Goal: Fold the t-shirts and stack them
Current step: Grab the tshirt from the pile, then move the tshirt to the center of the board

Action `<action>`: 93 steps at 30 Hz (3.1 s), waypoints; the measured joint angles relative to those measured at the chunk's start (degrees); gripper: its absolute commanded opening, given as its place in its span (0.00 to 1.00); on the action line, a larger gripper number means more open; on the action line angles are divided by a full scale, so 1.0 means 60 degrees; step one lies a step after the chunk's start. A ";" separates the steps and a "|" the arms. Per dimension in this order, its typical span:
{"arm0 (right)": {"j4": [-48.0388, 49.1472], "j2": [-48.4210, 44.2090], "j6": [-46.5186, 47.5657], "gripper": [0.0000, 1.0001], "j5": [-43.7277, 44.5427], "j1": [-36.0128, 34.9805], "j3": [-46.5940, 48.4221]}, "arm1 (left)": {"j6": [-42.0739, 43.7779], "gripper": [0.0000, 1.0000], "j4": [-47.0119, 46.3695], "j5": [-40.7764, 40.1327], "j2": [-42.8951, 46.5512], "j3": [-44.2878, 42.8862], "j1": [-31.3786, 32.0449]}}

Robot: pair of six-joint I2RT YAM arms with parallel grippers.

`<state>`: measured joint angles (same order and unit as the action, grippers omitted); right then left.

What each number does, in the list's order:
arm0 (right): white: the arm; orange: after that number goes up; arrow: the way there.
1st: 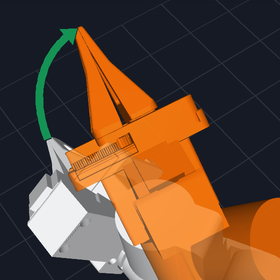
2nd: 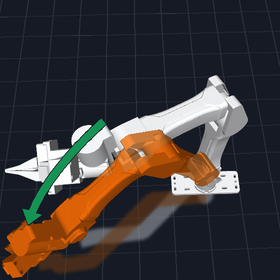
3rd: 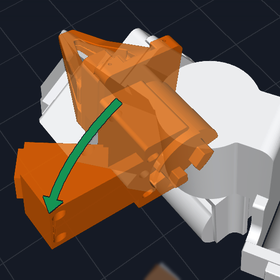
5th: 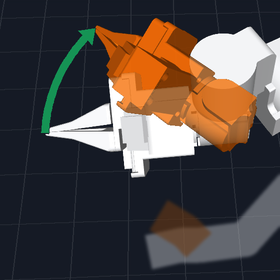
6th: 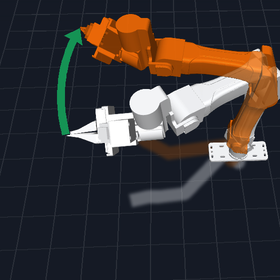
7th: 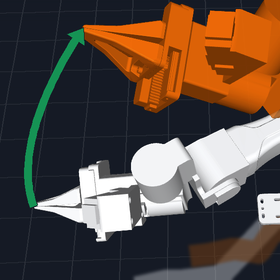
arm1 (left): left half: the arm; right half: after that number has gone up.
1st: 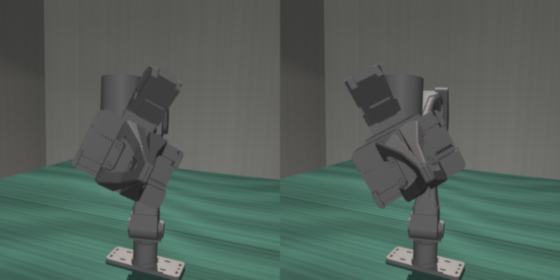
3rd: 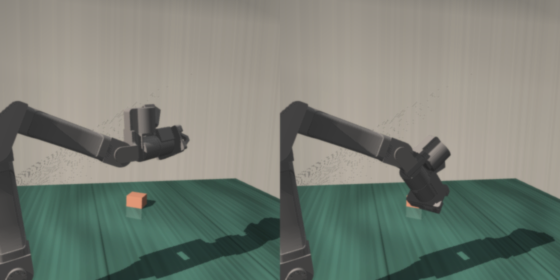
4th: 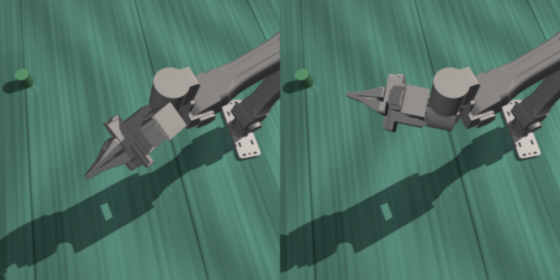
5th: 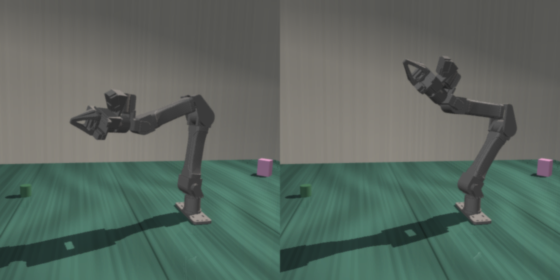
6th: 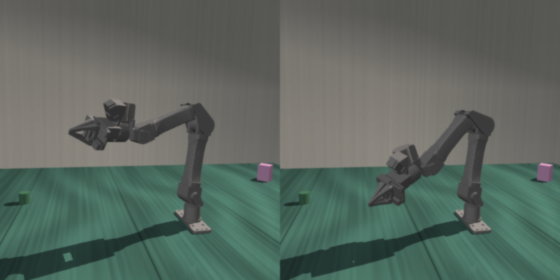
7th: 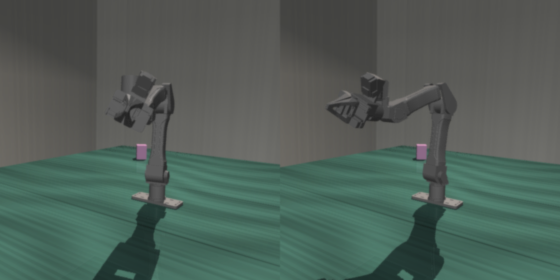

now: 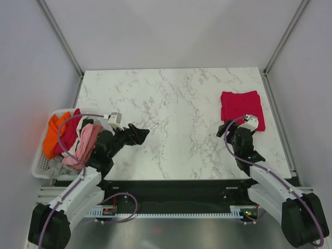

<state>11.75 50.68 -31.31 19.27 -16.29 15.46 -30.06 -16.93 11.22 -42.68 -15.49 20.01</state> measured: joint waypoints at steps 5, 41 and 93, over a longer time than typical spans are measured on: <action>-0.0087 -0.0135 -0.0004 0.98 0.0124 0.0000 0.0000 | -0.0131 0.86 0.0313 0.0153 -0.0408 -0.0448 0.0149; -0.0608 -0.1242 -0.0288 0.98 0.0182 0.0000 0.0000 | -0.1668 0.56 0.9901 -0.5967 -0.6798 -0.9639 -0.6419; -0.0849 -0.0962 -0.0280 0.98 0.0295 0.0000 0.0000 | -0.3814 0.02 0.8885 0.0036 -0.4448 -1.6487 -0.2652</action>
<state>6.66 44.91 -32.99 21.04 -16.29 15.46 -52.95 36.38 11.44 -69.36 -114.41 4.10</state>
